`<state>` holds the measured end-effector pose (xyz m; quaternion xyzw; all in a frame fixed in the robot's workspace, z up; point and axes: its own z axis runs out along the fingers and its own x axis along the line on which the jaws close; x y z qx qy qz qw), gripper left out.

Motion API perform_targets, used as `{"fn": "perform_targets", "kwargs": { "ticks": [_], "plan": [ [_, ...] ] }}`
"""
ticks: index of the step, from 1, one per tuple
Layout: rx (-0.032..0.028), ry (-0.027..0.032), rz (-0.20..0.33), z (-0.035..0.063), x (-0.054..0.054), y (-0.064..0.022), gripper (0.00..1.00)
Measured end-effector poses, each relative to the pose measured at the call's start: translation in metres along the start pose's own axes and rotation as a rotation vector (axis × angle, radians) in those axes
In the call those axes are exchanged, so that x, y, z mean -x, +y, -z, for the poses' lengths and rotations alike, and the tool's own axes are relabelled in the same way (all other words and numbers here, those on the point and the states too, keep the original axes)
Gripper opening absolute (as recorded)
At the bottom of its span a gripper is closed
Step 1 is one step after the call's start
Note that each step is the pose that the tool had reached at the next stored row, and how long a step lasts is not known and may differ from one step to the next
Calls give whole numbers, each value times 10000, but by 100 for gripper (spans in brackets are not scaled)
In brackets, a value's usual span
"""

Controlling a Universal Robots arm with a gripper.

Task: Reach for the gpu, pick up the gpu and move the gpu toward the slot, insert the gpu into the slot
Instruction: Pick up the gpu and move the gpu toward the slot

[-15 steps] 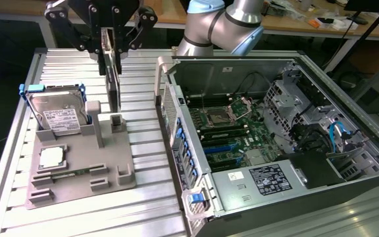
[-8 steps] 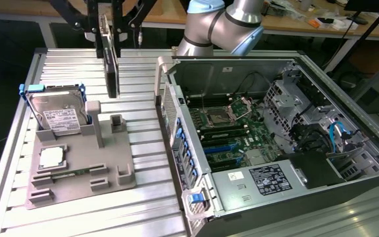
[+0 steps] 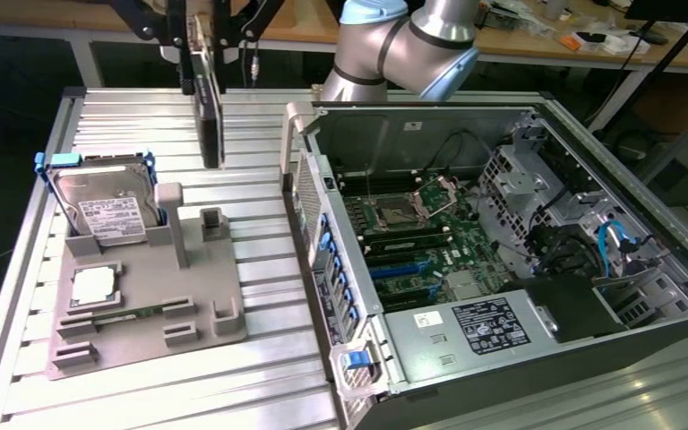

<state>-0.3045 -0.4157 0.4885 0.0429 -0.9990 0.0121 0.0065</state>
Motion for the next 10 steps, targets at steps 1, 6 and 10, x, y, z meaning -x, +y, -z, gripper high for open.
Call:
{"fn": "perform_targets", "kwargs": {
  "ticks": [1, 6, 10],
  "plan": [
    [-1, 0, 0, 0, 39, -4, 27],
    [0, 0, 0, -2, 234, -20, 27],
    [1, -1, -1, -5, 396, -34, 27]
  ]
}}
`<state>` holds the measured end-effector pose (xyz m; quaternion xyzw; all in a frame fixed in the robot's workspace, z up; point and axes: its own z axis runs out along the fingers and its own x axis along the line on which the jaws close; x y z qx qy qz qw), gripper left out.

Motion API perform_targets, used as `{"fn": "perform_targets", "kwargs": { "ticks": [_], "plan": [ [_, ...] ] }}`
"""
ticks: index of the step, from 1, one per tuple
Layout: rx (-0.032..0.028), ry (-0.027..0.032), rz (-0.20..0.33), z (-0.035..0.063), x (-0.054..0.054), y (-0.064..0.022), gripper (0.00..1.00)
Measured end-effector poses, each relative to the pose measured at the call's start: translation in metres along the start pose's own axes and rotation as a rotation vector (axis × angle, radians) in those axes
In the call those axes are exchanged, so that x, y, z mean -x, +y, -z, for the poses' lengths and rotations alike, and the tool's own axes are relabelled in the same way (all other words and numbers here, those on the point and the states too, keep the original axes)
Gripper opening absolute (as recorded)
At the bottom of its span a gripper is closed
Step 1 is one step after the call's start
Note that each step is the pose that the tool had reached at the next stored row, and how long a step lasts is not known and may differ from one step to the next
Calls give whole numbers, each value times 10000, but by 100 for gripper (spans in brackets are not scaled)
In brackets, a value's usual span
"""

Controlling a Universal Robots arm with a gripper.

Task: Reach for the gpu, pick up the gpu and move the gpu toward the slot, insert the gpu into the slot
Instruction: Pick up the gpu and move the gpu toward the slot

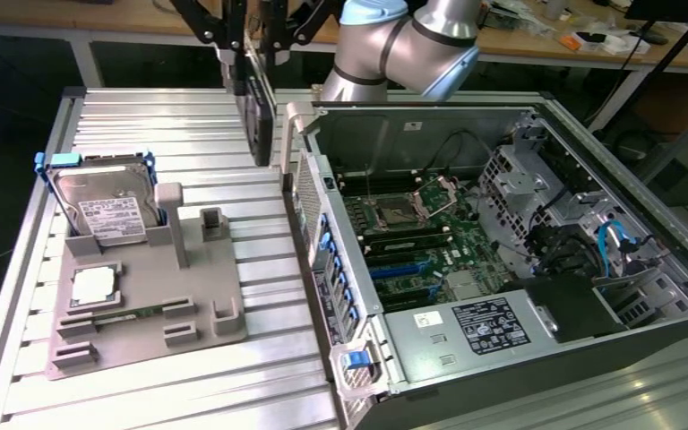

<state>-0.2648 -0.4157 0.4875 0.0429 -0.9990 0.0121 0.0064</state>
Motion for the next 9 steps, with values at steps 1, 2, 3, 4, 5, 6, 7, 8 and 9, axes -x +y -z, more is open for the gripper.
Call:
{"fn": "perform_targets", "kwargs": {
  "ticks": [1, 2, 3, 4, 5, 6, 7, 8, 9],
  "plan": [
    [-1, 1, 1, 0, 33, -3, 27],
    [-1, 1, 1, 0, 63, -5, 27],
    [-1, 1, 1, -1, 94, -8, 27],
    [-1, 1, 0, -1, 122, -10, 27],
    [-1, 2, 0, -1, 153, -13, 27],
    [-1, 1, 0, -2, 182, -16, 27],
    [-1, 1, 1, -2, 213, -18, 27],
    [-1, 0, 1, -3, 243, -21, 27],
    [-1, 0, 1, -4, 274, -24, 27]
  ]
}}
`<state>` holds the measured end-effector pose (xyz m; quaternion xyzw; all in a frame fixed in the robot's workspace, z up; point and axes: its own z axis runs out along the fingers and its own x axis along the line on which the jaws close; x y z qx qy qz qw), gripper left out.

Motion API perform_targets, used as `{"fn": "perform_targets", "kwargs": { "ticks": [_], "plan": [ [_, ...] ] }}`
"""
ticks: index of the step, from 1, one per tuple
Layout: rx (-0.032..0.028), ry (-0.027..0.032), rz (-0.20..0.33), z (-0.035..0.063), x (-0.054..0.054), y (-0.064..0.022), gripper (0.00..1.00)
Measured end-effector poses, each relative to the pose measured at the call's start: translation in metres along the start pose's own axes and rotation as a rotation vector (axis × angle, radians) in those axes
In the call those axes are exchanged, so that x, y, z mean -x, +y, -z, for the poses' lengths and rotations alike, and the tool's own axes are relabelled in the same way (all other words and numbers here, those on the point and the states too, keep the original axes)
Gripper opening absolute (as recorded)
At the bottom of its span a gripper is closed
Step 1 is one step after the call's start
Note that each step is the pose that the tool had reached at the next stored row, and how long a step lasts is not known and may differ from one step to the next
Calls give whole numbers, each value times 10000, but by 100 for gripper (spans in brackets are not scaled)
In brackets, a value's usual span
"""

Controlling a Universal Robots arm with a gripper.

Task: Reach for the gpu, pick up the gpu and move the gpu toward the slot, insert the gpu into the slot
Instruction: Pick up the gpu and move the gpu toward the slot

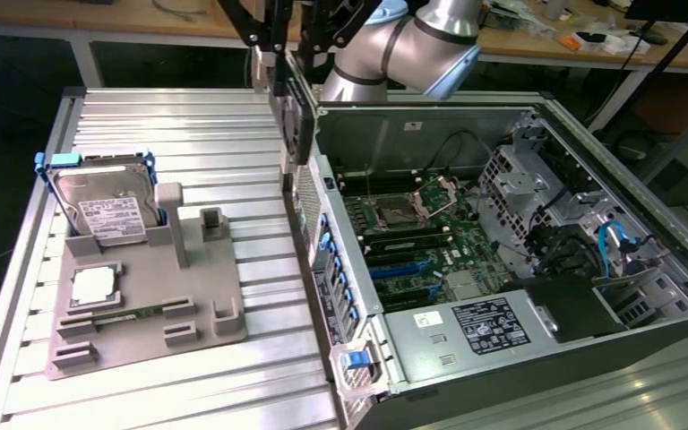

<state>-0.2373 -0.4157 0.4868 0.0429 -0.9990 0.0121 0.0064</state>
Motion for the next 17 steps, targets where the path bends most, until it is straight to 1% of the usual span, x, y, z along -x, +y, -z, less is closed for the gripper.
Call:
{"fn": "perform_targets", "kwargs": {
  "ticks": [2, 4, 15, 17],
  "plan": [
    [-1, 1, -1, 0, 65, -5, 27],
    [0, 1, -1, -2, 151, -13, 27],
    [0, 0, -2, -10, 459, -39, 27],
    [1, -1, -1, -13, 553, -47, 27]
  ]
}}
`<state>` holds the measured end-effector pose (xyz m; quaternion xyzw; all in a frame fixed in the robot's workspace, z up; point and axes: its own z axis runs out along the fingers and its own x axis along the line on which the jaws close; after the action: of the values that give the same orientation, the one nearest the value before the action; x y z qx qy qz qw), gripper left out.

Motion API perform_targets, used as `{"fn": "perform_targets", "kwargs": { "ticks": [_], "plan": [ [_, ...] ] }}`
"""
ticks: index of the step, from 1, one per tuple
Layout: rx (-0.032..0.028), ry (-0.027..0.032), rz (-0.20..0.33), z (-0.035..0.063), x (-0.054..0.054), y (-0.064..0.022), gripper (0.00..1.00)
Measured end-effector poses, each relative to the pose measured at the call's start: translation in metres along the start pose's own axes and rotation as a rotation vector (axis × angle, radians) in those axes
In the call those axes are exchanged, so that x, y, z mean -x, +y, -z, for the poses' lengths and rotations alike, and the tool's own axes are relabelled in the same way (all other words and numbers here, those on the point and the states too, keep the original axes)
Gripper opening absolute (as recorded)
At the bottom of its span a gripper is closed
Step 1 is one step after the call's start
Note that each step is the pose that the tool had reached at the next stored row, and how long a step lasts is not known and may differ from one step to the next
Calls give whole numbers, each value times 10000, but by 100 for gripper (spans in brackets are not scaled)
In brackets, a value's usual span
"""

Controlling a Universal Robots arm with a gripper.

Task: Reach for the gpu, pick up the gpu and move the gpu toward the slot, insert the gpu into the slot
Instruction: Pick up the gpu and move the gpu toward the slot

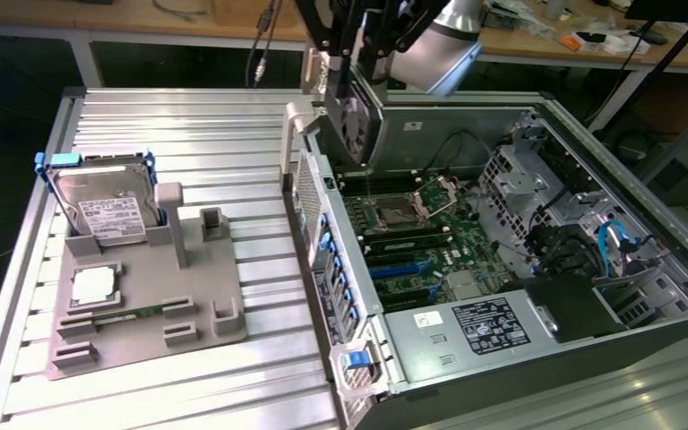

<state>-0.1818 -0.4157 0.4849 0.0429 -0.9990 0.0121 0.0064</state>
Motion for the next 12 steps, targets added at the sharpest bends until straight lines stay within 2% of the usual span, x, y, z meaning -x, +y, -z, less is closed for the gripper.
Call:
{"fn": "perform_targets", "kwargs": {
  "ticks": [12],
  "plan": [
    [-1, 1, 1, -9, 360, -30, 27]
  ]
}}
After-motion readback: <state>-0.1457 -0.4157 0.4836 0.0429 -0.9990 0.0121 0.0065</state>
